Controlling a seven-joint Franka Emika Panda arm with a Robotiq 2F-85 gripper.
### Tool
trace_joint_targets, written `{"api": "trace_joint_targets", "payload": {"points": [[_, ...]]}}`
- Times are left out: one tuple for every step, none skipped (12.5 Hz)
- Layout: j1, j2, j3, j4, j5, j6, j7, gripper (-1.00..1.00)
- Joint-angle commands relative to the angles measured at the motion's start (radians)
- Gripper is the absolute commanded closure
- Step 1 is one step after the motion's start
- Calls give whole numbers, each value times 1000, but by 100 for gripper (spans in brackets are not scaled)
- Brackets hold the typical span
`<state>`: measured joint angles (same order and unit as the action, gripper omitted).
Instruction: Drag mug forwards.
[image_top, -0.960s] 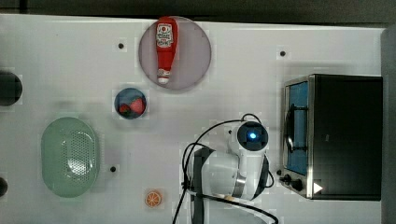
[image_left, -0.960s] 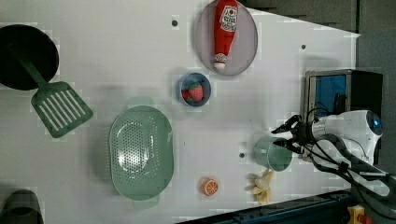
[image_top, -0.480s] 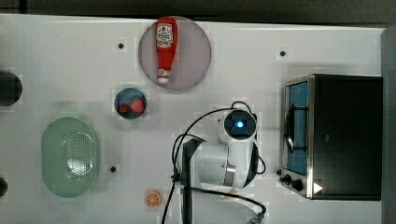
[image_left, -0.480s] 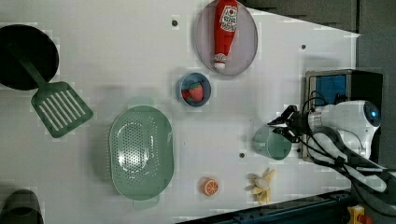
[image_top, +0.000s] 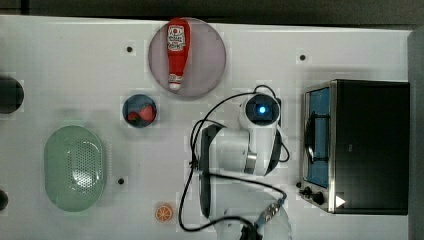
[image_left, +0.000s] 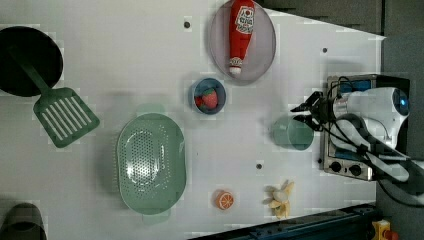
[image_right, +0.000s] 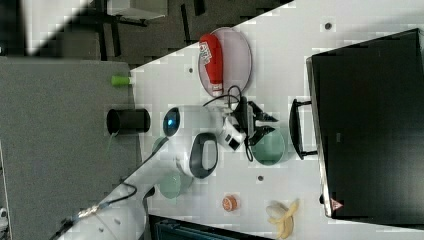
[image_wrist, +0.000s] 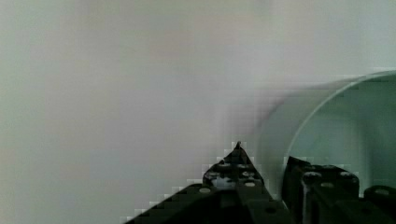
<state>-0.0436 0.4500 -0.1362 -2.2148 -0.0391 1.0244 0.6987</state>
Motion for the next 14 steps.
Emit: {"api": "trace_joint_targets", "payload": {"points": [[-3,34,19,117,-7,-56,25,65],[-3,56,22,159,-7,-83,24,65],[-2,77,24,200,-7,-108,25,65],[-2,99,25,243,-7,-126,25,65],[-2,125,25,287,-7,-136,25,65],[-2,153,25,333,-7,-141,25,65],[-2,181,25,378,-7,-149,23,65],[0,206,26,426,-7,-161,19,65],[2,231,29,473,-7,-172,17,65],[3,258,31,519,-7,-183,17,65],[4,286,35,567,-7,-188,17,65],[4,313,37,614,-7,-197,17,65],[4,339,38,661,-7,-209,17,65],[3,365,38,706,-7,-225,17,65]]}}
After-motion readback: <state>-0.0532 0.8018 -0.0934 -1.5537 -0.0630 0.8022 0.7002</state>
